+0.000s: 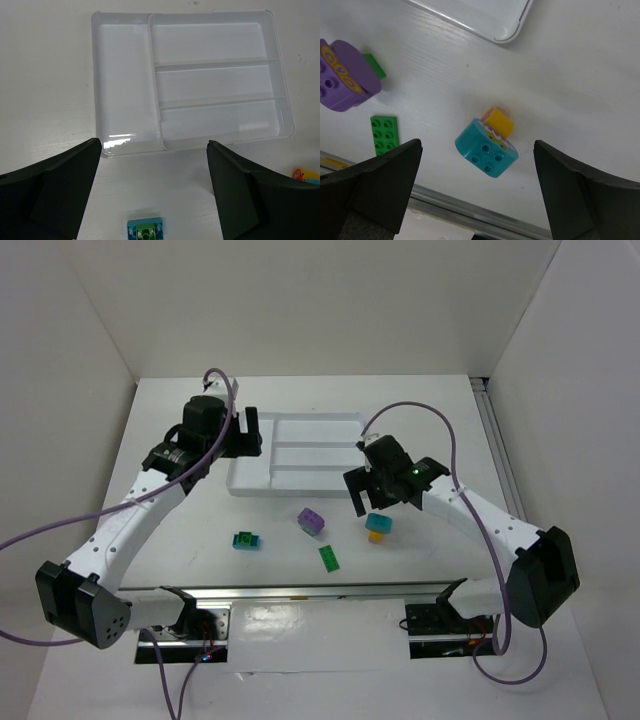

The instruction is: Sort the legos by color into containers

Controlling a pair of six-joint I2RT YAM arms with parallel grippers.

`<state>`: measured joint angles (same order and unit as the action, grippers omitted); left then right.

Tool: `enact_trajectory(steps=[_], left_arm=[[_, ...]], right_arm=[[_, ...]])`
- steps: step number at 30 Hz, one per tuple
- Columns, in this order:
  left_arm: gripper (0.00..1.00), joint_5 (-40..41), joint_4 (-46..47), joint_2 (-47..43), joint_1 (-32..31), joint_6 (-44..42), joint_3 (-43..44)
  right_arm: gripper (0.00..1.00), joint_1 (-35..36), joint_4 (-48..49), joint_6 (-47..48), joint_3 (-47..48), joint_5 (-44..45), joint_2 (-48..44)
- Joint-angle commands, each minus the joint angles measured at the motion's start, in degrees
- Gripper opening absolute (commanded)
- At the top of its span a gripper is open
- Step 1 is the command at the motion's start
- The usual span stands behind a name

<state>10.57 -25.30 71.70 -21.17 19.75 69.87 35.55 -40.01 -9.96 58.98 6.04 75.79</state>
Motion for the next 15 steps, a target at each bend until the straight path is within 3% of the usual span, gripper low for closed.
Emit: enact_trajectory(steps=[1,15], left_arm=[[0.99,-1.4,1.6,0.8,-0.7,0.3,1.1],[0.99,-1.3,1.6,0.8,-0.7,-0.3,1.7]], right_arm=[[1.0,0.8,-7.9,-2.3,4.2,2.2,1.0],[1.0,0.8,-17.6,-6.9,9.2,-0.2,9.9]])
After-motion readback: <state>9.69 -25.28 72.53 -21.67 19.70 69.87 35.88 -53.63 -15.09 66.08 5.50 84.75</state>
